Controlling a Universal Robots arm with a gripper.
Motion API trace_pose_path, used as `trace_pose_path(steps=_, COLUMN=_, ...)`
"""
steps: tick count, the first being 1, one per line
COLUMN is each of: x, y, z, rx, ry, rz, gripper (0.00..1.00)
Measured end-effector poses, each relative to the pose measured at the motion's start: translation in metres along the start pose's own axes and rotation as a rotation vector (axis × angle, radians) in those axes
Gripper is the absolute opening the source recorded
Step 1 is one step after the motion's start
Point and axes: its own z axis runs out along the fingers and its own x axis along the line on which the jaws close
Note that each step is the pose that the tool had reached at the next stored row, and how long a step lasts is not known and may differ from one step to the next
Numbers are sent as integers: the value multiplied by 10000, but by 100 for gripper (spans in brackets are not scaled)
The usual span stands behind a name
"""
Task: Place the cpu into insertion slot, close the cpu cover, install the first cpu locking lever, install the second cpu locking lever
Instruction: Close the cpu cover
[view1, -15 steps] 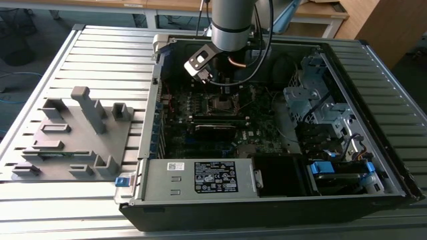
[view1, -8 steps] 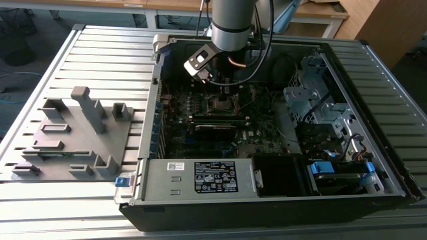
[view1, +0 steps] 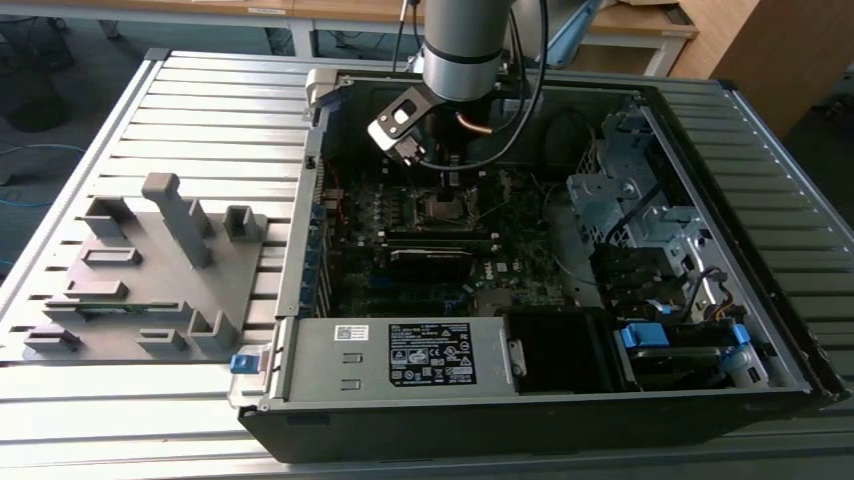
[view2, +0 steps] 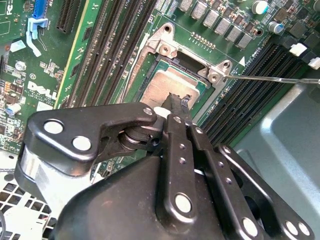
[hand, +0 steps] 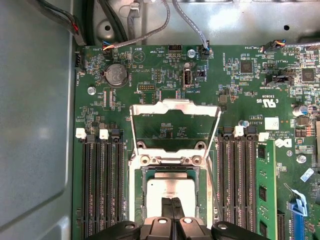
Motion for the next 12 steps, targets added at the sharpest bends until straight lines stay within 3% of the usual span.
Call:
trace_pose_path(steps=7, x=0, y=0, z=-3, rx=1, ry=-1, rz=0, gripper=10)
trace_pose_path(steps=12, x=1, y=2, z=-53, rx=0, ry=0, rz=0, gripper=10)
